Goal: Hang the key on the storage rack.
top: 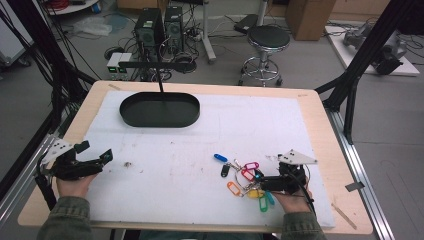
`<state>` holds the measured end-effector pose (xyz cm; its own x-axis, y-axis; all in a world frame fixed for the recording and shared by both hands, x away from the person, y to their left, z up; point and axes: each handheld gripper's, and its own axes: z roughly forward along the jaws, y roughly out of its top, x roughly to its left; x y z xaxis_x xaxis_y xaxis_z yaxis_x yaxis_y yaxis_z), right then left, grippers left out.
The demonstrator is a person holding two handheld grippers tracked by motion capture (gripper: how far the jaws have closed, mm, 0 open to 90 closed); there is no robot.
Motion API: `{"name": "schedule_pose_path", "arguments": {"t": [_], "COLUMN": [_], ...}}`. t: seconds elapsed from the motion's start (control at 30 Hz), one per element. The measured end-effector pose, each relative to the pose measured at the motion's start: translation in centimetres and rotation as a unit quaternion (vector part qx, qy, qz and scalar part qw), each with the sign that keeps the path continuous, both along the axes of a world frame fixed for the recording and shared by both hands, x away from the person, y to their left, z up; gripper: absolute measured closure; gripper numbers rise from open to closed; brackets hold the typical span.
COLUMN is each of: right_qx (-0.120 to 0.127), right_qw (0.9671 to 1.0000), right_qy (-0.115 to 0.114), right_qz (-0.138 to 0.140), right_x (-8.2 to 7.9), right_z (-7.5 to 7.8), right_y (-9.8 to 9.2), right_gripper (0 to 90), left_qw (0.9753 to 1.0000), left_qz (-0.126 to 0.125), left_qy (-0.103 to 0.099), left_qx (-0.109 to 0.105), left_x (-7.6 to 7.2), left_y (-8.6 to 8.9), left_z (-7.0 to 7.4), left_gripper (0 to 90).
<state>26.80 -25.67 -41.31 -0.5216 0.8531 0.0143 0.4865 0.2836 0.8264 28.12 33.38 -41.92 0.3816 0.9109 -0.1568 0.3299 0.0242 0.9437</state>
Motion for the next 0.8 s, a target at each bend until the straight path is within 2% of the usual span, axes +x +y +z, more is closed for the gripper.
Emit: {"name": "schedule_pose_path", "arguments": {"t": [0.17,0.57,0.63,0.8], "right_qx": [-0.011,-0.027,-0.031,-0.043], "right_qw": [0.9997,0.9977,0.9965,0.9946], "right_qy": [0.020,0.062,0.076,0.092], "right_qz": [0.011,0.009,0.013,0.021], "right_x": [0.2,0.7,0.8,0.9], "right_z": [-0.3,-0.9,-1.1,-1.4], "right_y": [0.5,0.8,0.9,1.2], "right_gripper": [0.5,0.6,0.6,4.3], "left_qw": [1.0000,1.0000,1.0000,1.0000], "left_qz": [-0.002,-0.005,-0.005,-0.005], "left_qy": [0.001,0.004,0.005,0.005], "left_qx": [0.000,-0.002,-0.002,-0.001], "left_x": [0.0,0.1,0.1,0.1], "left_y": [0.0,-0.1,-0.1,-0.1], "left_z": [0.0,-0.1,-0.1,-0.1], "left_gripper": [1.7,1.7,1.7,1.7]}}
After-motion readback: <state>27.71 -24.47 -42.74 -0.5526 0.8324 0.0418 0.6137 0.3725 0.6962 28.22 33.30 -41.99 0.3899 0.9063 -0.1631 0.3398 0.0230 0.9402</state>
